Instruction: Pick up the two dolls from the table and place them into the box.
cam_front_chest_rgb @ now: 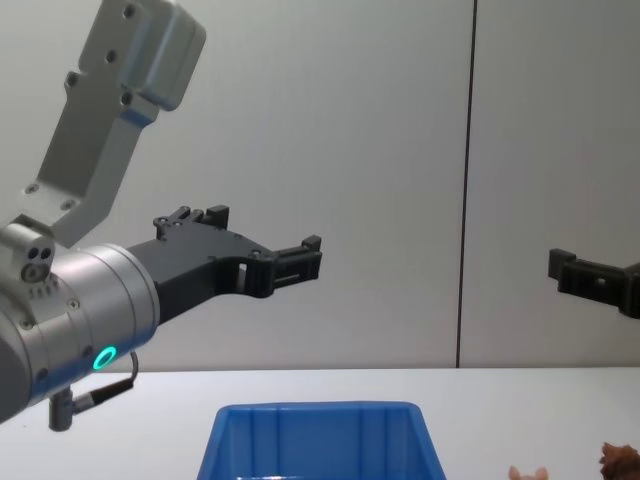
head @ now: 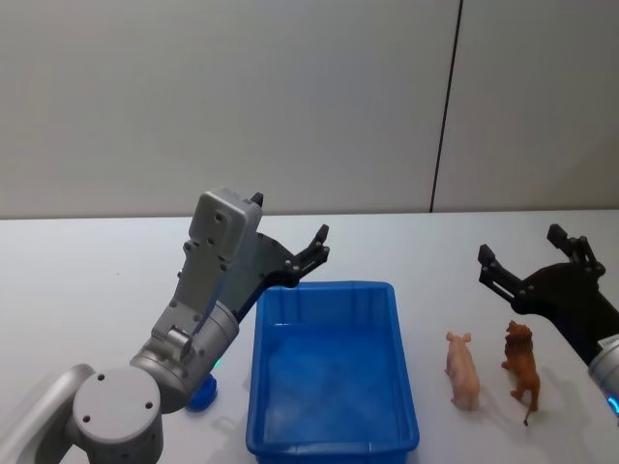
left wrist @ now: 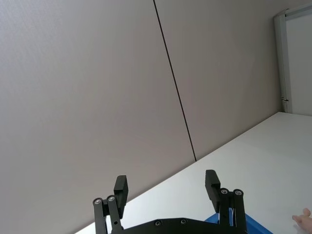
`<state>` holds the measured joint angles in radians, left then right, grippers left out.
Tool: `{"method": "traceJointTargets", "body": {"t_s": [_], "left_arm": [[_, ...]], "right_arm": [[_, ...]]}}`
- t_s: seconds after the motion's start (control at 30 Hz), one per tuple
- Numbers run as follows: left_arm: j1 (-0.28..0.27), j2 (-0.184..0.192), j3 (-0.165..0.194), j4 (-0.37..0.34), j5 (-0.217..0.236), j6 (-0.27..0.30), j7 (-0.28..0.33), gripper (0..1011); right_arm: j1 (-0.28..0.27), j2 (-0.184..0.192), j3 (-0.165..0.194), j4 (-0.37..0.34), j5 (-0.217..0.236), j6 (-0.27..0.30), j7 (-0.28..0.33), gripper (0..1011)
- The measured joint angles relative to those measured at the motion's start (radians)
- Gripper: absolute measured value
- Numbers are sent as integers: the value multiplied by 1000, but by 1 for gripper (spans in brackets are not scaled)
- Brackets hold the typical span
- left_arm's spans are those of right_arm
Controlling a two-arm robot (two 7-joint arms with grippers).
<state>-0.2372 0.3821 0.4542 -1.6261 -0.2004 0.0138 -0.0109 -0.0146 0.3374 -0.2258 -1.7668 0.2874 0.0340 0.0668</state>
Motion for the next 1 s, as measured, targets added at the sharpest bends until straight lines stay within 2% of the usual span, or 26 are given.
{"method": "traceJointTargets", "body": {"t_s": [1.0], "left_arm": [[0, 0, 0, 0, 0, 0, 0, 1004]], "right_arm": [[0, 0, 0, 0, 0, 0, 0, 1001]]}}
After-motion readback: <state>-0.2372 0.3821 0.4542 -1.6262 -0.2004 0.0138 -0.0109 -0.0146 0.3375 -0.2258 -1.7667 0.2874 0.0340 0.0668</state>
